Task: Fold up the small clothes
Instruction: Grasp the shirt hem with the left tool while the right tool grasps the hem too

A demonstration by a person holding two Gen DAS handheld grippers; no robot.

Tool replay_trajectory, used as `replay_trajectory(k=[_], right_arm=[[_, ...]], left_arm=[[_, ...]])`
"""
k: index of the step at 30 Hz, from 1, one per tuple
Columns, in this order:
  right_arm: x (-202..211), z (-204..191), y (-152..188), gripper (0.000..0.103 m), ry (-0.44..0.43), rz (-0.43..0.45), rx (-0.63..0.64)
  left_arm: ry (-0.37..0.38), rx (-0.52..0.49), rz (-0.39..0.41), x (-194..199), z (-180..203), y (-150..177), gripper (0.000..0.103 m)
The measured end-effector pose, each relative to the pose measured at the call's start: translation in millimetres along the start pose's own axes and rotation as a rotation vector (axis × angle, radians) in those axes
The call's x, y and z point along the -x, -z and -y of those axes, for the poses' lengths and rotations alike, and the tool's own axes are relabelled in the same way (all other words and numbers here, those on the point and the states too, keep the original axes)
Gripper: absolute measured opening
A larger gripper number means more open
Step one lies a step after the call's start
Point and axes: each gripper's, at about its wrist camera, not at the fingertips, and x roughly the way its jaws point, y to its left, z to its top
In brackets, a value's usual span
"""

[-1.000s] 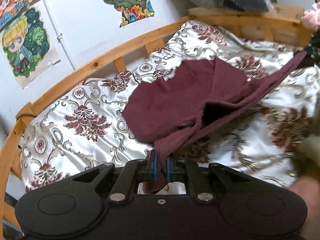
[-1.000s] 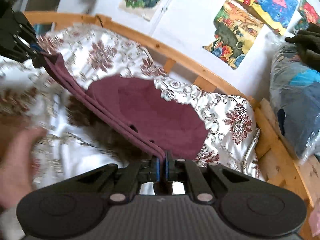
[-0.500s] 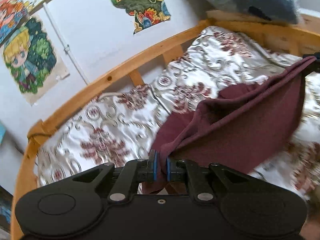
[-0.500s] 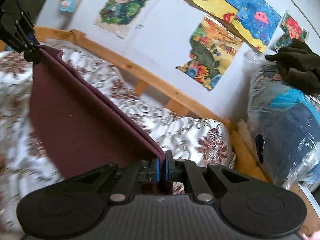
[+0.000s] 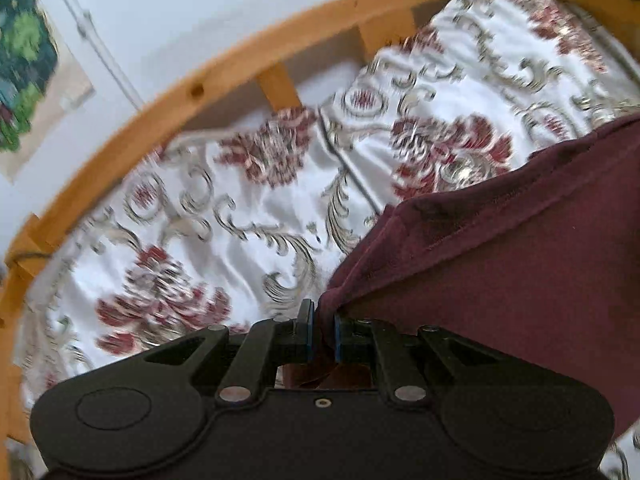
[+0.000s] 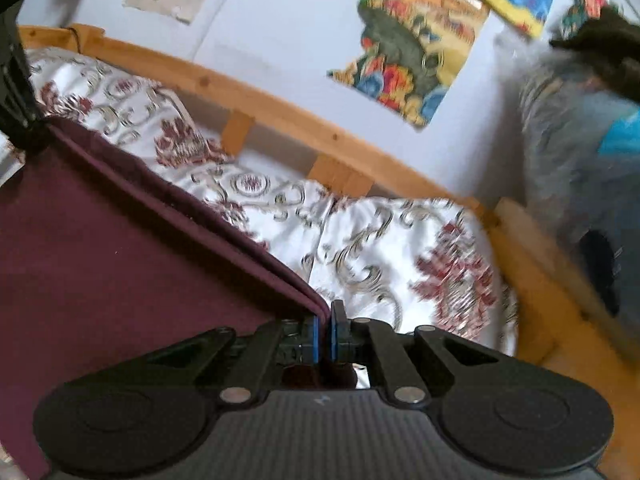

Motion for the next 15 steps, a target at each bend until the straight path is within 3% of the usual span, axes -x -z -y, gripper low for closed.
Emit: replay_trajectory(k=[4, 12, 15], right_arm=[[-28, -4, 14, 0.007, -0.002, -0.029, -0.049], [-59, -11, 32, 0.008, -0.033, -0.06, -0.106], [-63, -11, 34, 0.009, -0.045, -0.061, -0.113]], left_arm=[[0.002, 0.018, -0.042, -33, 7, 2, 0.011], [0.002, 0.085, -0.11, -63, 10, 5, 0.012], [0.001, 0.128, -0.126, -67, 8, 4, 0.019]])
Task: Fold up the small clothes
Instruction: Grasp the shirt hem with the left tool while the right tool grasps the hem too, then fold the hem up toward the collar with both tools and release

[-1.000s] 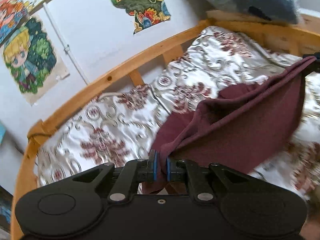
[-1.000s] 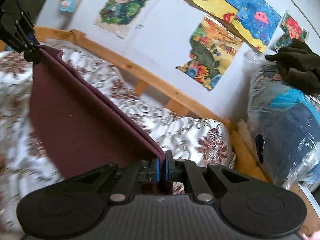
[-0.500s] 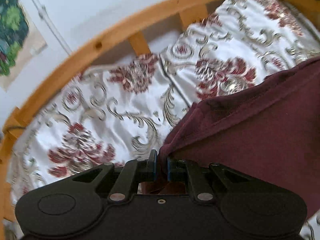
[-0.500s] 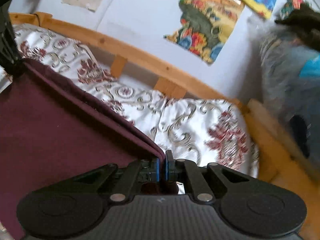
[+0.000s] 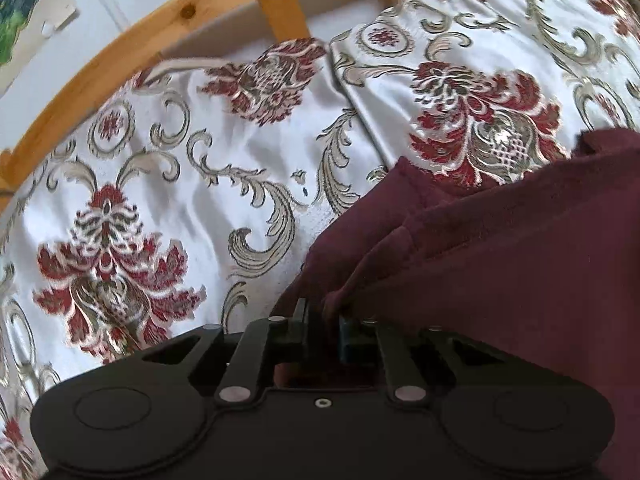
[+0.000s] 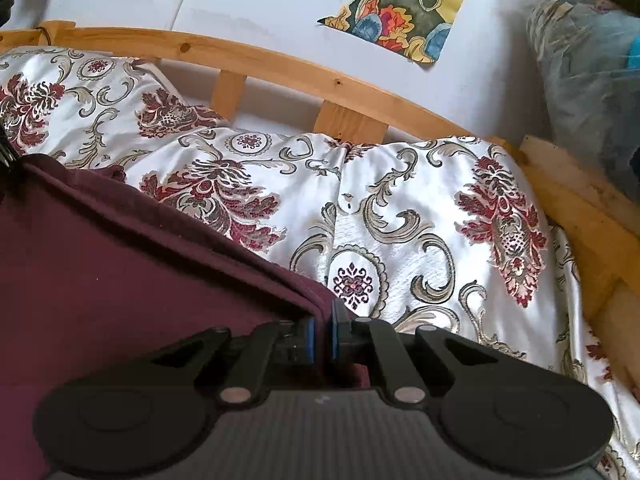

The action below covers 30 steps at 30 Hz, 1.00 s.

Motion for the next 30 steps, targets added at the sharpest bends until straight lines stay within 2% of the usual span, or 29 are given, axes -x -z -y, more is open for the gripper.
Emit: replay_trajectory(k=[1, 3, 4, 5, 8, 9, 11, 14, 20, 23, 30], right_arm=[[-1, 1, 1, 0.01, -0.007, -0.003, -0.003], [-1, 3, 3, 0.013, -0.018, -0.01, -0.004], [-2, 4, 4, 0.015, -0.024, -0.014, -0.006], [-2, 5, 6, 0.025, -0.029, -0.018, -0.01], [-3, 9, 7, 0.05, -0.037, -0.024, -0.031], [-3, 11, 7, 0.053, -0.039, -0.027, -0.04], [-3, 14, 6, 0.07, -0.036, -0.033, -0.05], [-2, 18, 6, 0.082, -0.027, -0.035, -0.062], [1, 23, 7, 0.095, -0.012, -0.037, -0.081], [0, 25, 10, 0.095, -0.018, -0.039, -0.113], [-6, 34, 16, 0.094, -0.006, -0.053, -0.184]], left_arm=[[0.01, 0.024, -0.003, 0, -2, -1, 0.02], [0.034, 0.059, -0.001, 1, -7, 0, 0.034], [0.037, 0.071, 0.002, 1, -9, 0, 0.05], [0.044, 0.087, 0.007, 2, -12, 0, 0.065], [0.072, 0.142, 0.031, 6, -21, 4, 0.076], [0.083, 0.156, 0.034, 7, -25, 5, 0.078], [0.098, 0.183, 0.039, 8, -31, 9, 0.088], [0.121, 0.206, 0.064, 12, -41, 15, 0.089], [0.122, 0.216, 0.099, 15, -58, 28, 0.094], [0.077, 0.21, 0.074, 6, -60, 30, 0.093], [-0.008, 0.269, 0.038, -17, -69, 17, 0.092]])
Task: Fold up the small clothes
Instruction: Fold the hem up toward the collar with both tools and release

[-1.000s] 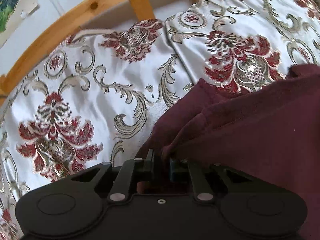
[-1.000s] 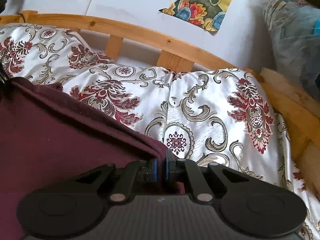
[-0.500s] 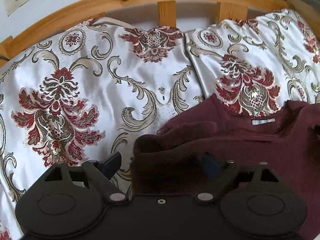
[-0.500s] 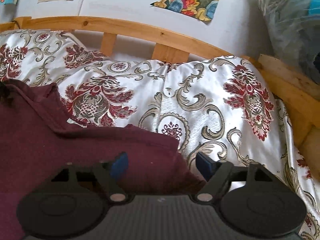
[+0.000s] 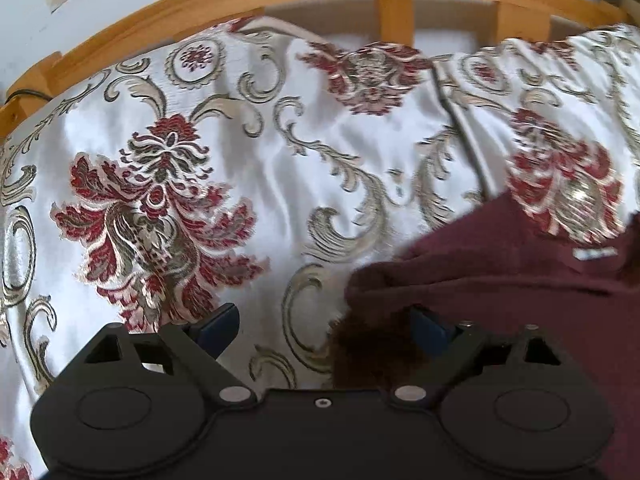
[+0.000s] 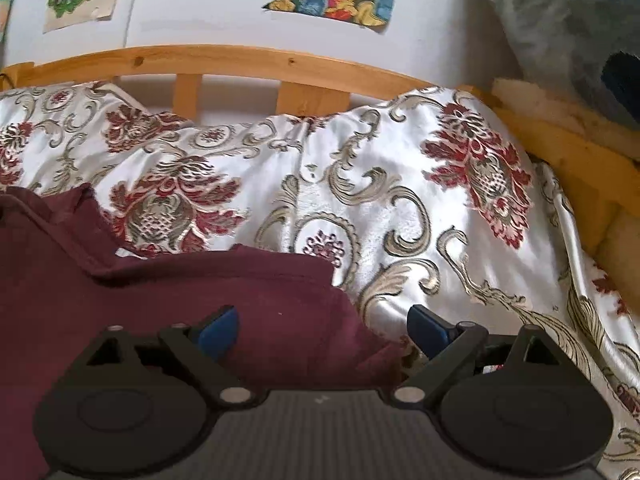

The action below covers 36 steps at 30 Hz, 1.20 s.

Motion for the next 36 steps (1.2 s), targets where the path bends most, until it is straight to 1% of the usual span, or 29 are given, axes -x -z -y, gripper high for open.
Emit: replay_trajectory(k=[4, 7, 11, 15, 16, 18, 21, 23, 25, 28, 30, 31, 32, 33, 35, 36], right_arm=[[-6, 2, 5, 0.095, 0.065, -0.019, 0.016], [-7, 6, 7, 0.097, 0.106, -0.025, 0.011], [-2, 10, 7, 0.099, 0.142, -0.016, -0.008], [13, 17, 3, 0.101, 0.121, 0.015, -0.052], [19, 17, 3, 0.103, 0.111, 0.027, -0.063], [33, 19, 2, 0.103, 0.078, 0.052, -0.087], [53, 17, 7, 0.103, 0.042, 0.041, -0.094], [65, 13, 10, 0.103, 0.007, 0.036, -0.097], [73, 8, 11, 0.103, -0.031, 0.024, -0.097], [87, -1, 14, 0.103, -0.068, -0.003, -0.125], [96, -3, 18, 0.103, -0.077, -0.013, -0.161], [99, -4, 20, 0.101, -0.079, -0.017, -0.173], [101, -6, 22, 0.095, -0.087, -0.027, -0.178], [102, -9, 24, 0.091, -0.093, -0.035, -0.176], [100, -13, 25, 0.077, -0.1, -0.048, -0.17], [98, -13, 26, 0.074, -0.101, -0.053, -0.18]], left_arm=[[-0.064, 0.027, -0.031, -14, 0, -12, 0.092], [-0.077, 0.034, -0.028, -14, 2, -14, 0.092], [-0.068, 0.064, -0.005, -1, -3, -7, 0.094], [-0.029, 0.138, 0.07, 35, -13, 13, 0.099], [-0.017, 0.149, 0.092, 46, -15, 21, 0.101], [-0.001, 0.162, 0.134, 67, -15, 38, 0.102], [0.029, 0.155, 0.168, 92, -11, 65, 0.102], [0.048, 0.147, 0.174, 104, -7, 82, 0.102], [0.056, 0.165, 0.175, 116, -4, 102, 0.102], [0.067, 0.181, 0.162, 126, 2, 128, 0.102], [0.085, 0.189, 0.155, 131, 4, 144, 0.102], [0.094, 0.189, 0.148, 132, 5, 150, 0.102], [0.1, 0.192, 0.141, 132, 6, 155, 0.102], [0.103, 0.195, 0.14, 133, 6, 160, 0.102], [0.111, 0.199, 0.134, 131, 6, 165, 0.102], [0.113, 0.2, 0.127, 130, 5, 168, 0.102]])
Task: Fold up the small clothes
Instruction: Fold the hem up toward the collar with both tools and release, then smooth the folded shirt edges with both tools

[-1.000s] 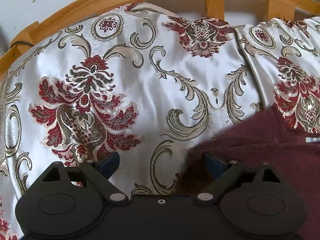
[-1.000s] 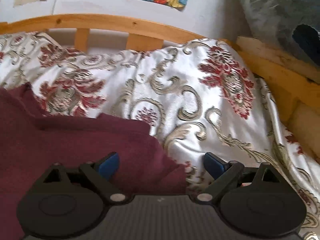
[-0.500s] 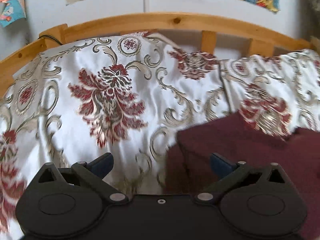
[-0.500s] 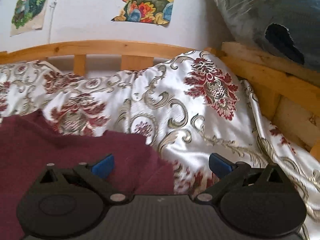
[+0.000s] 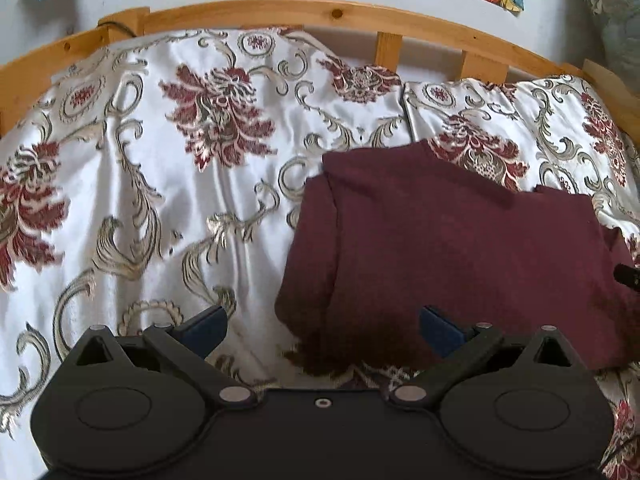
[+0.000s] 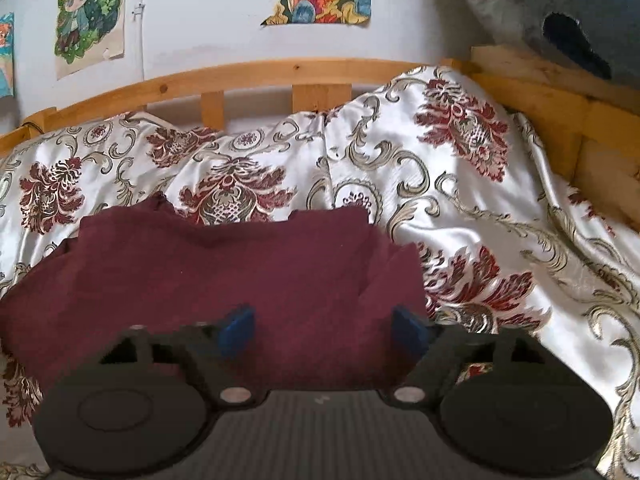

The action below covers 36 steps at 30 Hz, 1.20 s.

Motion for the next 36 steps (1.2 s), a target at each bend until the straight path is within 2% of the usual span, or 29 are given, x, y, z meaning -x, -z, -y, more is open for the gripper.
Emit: replay_trajectory(k=[3, 6, 8, 10, 16, 19, 21, 24, 26, 28, 30, 34, 36], right_arm=[[-6, 2, 2, 0.065, -0.004, -0.011, -0.035], [-17, 2, 6, 0.047, 0.008, -0.047, -0.044], [-21, 5, 8, 0.023, 0.001, -0.08, -0.081], [-22, 6, 10, 0.01, 0.01, -0.098, -0.098], [-5, 11, 12, 0.008, 0.03, -0.091, -0.132], [-5, 6, 14, 0.008, 0.044, -0.099, -0.102], [-5, 4, 14, 0.009, 0.048, -0.091, -0.095], [-4, -3, 14, 0.018, 0.064, -0.064, -0.058], [-3, -10, 14, 0.045, 0.067, -0.041, -0.013], [0, -18, 14, 0.06, 0.065, -0.012, 0.021], [3, -26, 14, 0.064, 0.049, 0.017, 0.057], [5, -49, 17, 0.087, -0.005, 0.06, 0.111], [6, -63, 21, 0.09, -0.046, 0.069, 0.148]], left_arm=[[-0.004, -0.006, -0.013, -5, -3, 2, 0.102], [-0.011, -0.009, -0.031, -12, -7, 0, 0.102], [-0.015, 0.003, -0.034, -14, -10, -2, 0.102], [-0.013, 0.03, -0.039, -15, -15, -4, 0.102], [0.005, 0.051, -0.05, -15, -21, -8, 0.102], [0.006, 0.046, -0.057, -20, -24, -10, 0.102], [0.025, 0.055, -0.069, -26, -26, -12, 0.102], [0.068, 0.096, -0.087, -36, -33, -15, 0.102], [0.094, 0.124, -0.097, -42, -37, -17, 0.102], [0.113, 0.147, -0.103, -49, -41, -18, 0.102], [0.123, 0.159, -0.107, -55, -42, -19, 0.102], [0.166, 0.129, -0.094, -63, -41, -23, 0.102], [0.177, 0.11, -0.098, -68, -38, -24, 0.102]])
